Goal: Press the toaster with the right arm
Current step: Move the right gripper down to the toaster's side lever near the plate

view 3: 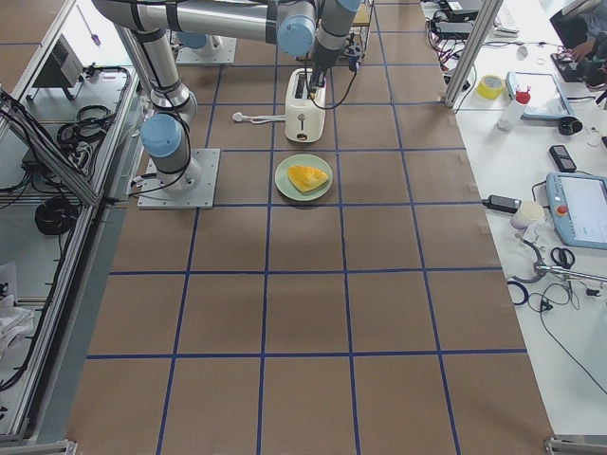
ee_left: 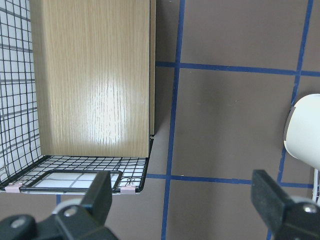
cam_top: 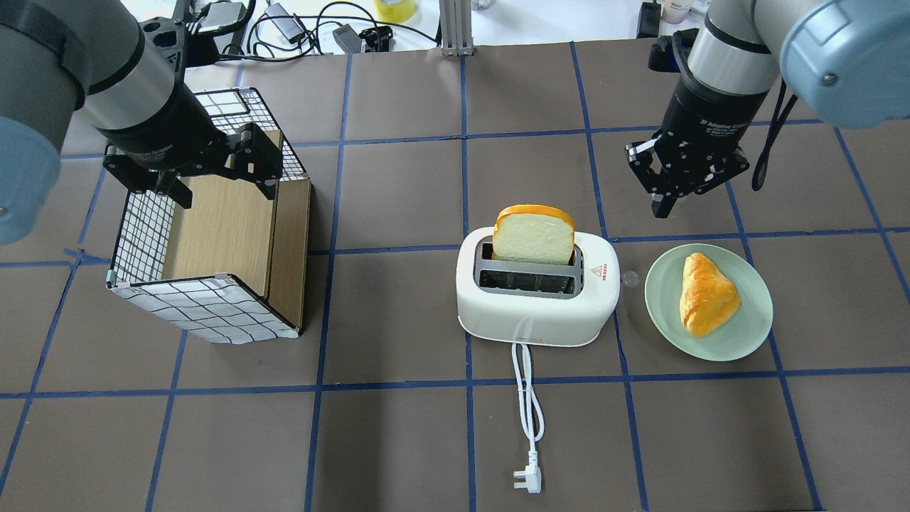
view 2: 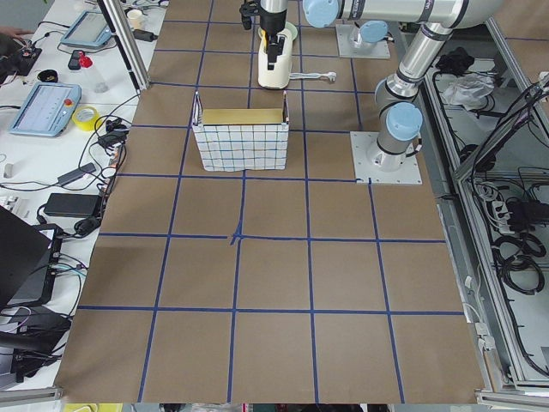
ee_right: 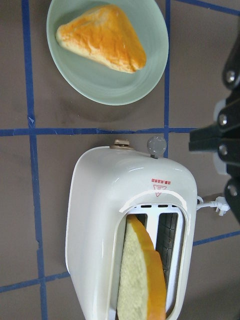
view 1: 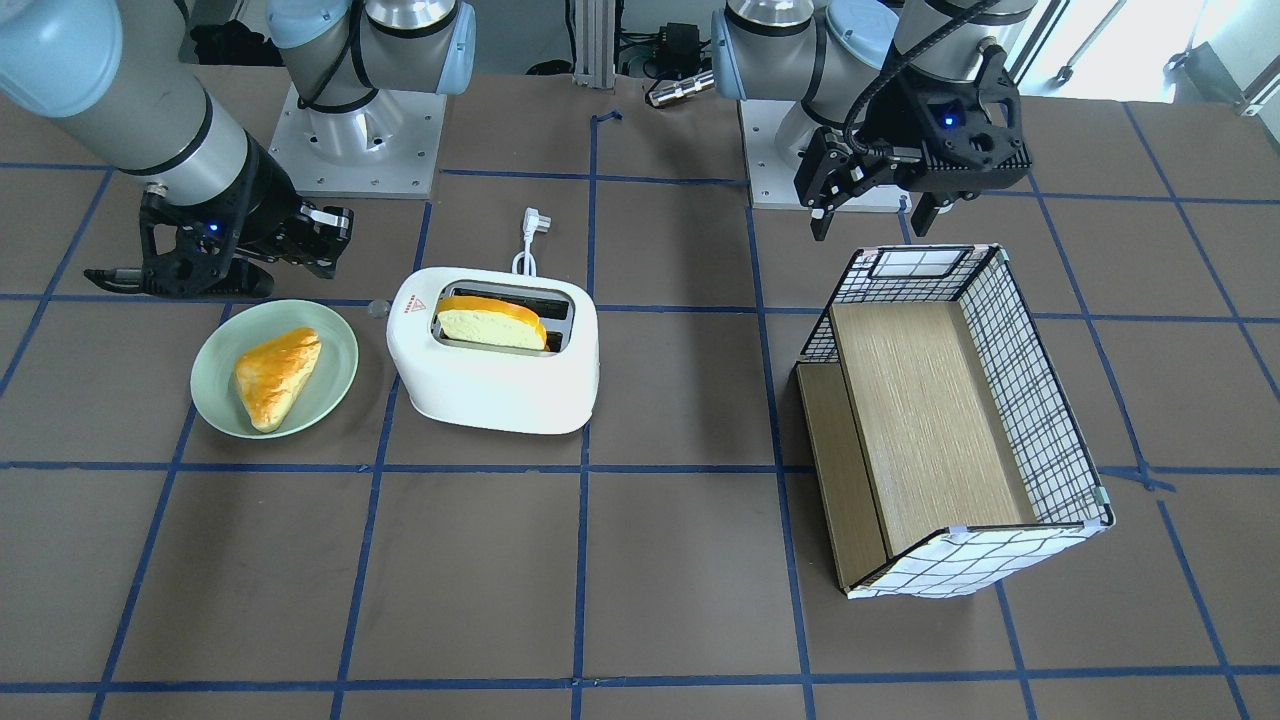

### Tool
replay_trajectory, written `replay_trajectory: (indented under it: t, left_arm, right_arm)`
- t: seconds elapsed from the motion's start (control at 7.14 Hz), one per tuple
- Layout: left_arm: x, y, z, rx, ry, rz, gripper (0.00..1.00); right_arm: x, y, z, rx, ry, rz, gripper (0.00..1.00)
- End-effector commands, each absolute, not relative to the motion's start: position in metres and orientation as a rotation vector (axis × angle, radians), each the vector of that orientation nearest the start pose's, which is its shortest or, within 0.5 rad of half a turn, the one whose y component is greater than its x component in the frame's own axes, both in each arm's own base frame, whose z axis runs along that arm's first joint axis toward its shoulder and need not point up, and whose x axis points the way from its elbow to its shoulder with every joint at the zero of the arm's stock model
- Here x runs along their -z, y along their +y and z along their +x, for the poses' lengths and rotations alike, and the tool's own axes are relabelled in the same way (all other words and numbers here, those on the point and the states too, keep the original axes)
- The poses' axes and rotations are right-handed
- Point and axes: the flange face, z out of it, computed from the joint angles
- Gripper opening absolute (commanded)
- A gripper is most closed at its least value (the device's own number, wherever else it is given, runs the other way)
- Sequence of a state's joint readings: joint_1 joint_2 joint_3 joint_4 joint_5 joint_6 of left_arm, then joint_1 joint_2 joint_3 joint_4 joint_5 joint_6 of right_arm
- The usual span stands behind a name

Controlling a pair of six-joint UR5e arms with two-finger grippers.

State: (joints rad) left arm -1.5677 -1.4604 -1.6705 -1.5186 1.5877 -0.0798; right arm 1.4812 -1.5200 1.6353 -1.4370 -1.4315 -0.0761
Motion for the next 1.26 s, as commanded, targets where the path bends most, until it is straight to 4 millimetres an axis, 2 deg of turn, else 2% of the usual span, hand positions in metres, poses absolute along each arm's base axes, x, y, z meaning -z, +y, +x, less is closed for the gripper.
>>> replay_trajectory:
  t: [0.0,0.14,0.42,0.56,0.7,1.12]
  left_arm:
    - [-0.496,-0.451,-0.13,0.099,3.123,-0.13,1.0]
    - [-0.496,-0.451,-0.13,0.099,3.123,-0.13,1.0]
    - [-0.496,-0.451,-0.13,0.099,3.123,-0.13,1.0]
    - [-0.496,-0.451,-0.13,0.099,3.123,-0.13,1.0]
    - [-0.496,-0.451,-0.13,0.099,3.123,-0.13,1.0]
    - [-0.496,-0.451,-0.13,0.099,3.123,-0.13,1.0]
  right_arm:
    - [-0.386,-0.488,0.091,-0.396,2.859,0.02,0.0]
    - [-0.362,-0.481,0.087,-0.405,2.833,-0.006,0.0]
    - [-0.337,-0.472,0.093,-0.42,2.75,-0.009,0.0]
    - [-0.317,-0.465,0.084,-0.438,2.738,0.004,0.0]
    - [-0.308,-0.463,0.071,-0.434,2.734,0.042,0.0]
    - [-0.305,-0.466,0.069,-0.419,2.73,0.038,0.0]
